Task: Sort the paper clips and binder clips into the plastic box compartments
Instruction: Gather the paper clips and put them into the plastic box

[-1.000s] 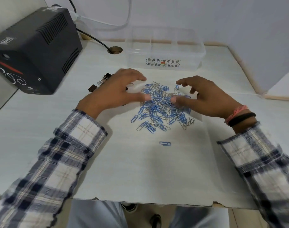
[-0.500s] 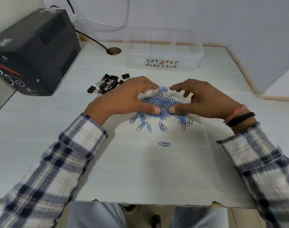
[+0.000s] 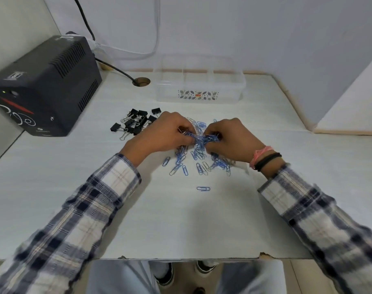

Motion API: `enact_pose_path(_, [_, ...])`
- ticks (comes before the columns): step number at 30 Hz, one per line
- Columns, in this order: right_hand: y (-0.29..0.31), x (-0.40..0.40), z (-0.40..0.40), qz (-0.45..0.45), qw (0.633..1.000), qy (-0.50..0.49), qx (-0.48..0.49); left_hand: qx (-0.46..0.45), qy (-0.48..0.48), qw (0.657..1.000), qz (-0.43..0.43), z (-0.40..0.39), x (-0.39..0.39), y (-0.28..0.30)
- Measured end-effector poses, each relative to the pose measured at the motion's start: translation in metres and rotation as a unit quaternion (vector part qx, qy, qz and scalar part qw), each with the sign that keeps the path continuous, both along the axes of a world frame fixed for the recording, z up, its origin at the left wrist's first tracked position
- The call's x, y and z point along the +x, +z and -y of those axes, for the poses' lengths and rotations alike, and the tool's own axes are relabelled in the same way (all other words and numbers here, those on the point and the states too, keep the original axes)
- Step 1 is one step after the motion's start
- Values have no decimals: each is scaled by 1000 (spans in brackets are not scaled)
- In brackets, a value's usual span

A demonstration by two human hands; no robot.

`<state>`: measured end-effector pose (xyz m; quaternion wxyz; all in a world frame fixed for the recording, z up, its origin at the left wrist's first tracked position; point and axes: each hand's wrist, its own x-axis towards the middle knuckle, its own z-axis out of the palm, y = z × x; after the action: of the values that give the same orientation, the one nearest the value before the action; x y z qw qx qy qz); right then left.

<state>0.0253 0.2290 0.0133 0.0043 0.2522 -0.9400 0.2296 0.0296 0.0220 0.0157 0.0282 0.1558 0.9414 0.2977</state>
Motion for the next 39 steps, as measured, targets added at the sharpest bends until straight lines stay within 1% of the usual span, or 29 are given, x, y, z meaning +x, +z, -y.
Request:
enact_pose_path(3, [1,-1,-7,31,996,-51,-69,54,28,998,30,-1,0,3])
enact_pose_path(5, [1,-3,-13,106,978,-83,-156,106,39,992,63,-1,-1,7])
enact_pose_path(7, [3,-3,-18,204,932,-104,-282,150,45,983,93,-2,-4,12])
enact_pose_path(9, [8,-3,-23,277,879,-129,-366,190,49,973,119,-3,-7,18])
enact_pose_path(11, [13,-4,-28,321,840,-154,-410,243,53,958,142,-8,-9,25])
enact_pose_path(13, [18,-7,-32,344,809,-166,-446,285,53,944,156,-13,-13,33])
enact_pose_path(15, [26,-10,-36,357,787,-170,-473,311,52,935,165,-18,-17,42])
enact_pose_path(18, [45,-21,-42,363,769,-178,-495,334,62,925,168,-28,-30,60])
enact_pose_path(23, [83,-63,-50,332,766,-180,-521,346,72,923,154,-44,-68,97])
enact_pose_path(26, [102,-97,-51,302,777,-190,-518,350,95,920,147,-57,-102,115])
enact_pose_path(30, [112,-139,-46,280,812,-209,-468,317,135,924,165,-77,-150,122])
enact_pose_path(34, [105,-174,-38,266,849,-224,-397,270,168,927,197,-88,-185,109])
enact_pose_path(36, [102,-187,-36,272,858,-224,-374,269,167,926,208,-91,-196,103])
enact_pose_path(39, [104,-196,-36,296,857,-221,-359,269,161,921,230,-92,-199,100])
